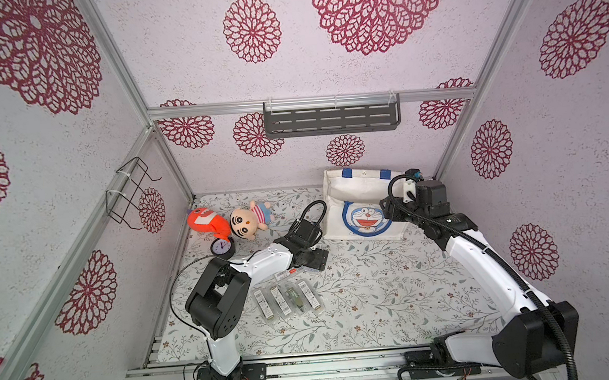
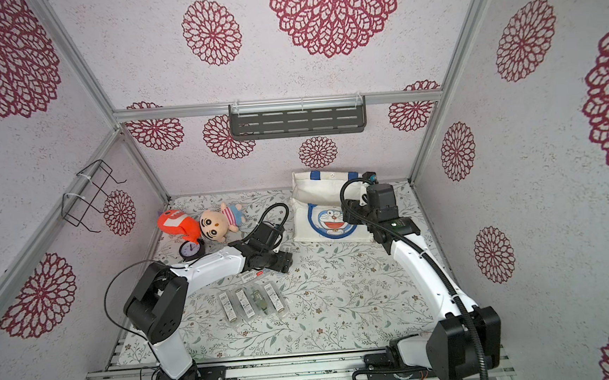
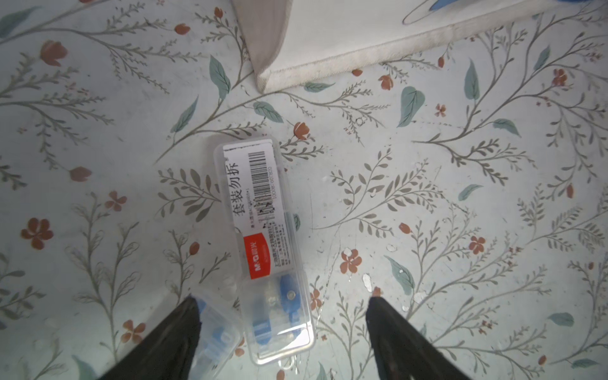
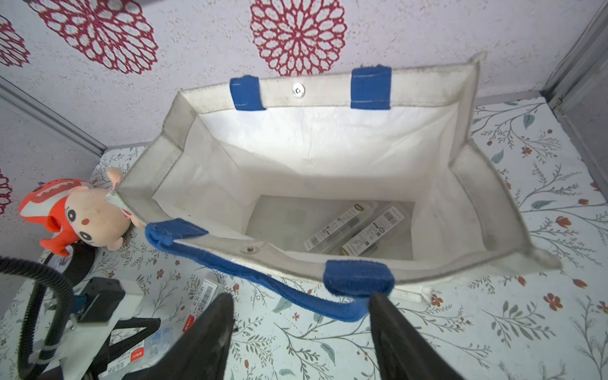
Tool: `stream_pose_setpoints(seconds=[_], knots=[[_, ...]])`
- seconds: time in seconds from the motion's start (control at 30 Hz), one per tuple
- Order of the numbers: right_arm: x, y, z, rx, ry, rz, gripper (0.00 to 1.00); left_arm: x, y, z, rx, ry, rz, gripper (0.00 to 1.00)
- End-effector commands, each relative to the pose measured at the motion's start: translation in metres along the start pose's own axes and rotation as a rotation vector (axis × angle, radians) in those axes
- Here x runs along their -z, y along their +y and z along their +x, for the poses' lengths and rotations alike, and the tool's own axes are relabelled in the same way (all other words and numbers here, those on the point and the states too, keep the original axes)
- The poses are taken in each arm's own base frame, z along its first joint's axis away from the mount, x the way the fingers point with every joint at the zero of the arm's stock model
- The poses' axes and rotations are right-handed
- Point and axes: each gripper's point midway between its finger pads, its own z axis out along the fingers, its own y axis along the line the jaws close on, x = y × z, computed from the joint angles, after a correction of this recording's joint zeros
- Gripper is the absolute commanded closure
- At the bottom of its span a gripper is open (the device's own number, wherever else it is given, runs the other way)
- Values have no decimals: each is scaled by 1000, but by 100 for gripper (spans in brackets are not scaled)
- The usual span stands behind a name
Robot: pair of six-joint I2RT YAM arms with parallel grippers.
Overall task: Put the compass set into the canvas bag
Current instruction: Pick up the compass set at the center of the board.
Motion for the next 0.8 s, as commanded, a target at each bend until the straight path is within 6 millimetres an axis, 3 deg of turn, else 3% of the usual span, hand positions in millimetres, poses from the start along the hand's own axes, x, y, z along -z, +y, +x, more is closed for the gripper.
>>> stream_pose_setpoints(seconds=[0.0, 0.23, 0.27, 0.37, 0.77], knots=[[20, 5, -20, -2, -81, -23, 31, -8, 4, 2, 15, 24, -40, 17], [20, 7, -17, 9, -76, -34, 30, -25, 0, 2, -2, 55, -53, 21], [19, 7, -16, 8, -75, -35, 30, -38, 4, 13, -6, 96, -75, 21], [20, 7, -15, 9, -74, -39, 30, -46, 9, 17, -5, 125, -106, 24], [25, 7, -13, 14, -82, -41, 30, -55, 9, 23, 8, 149, -119, 46]])
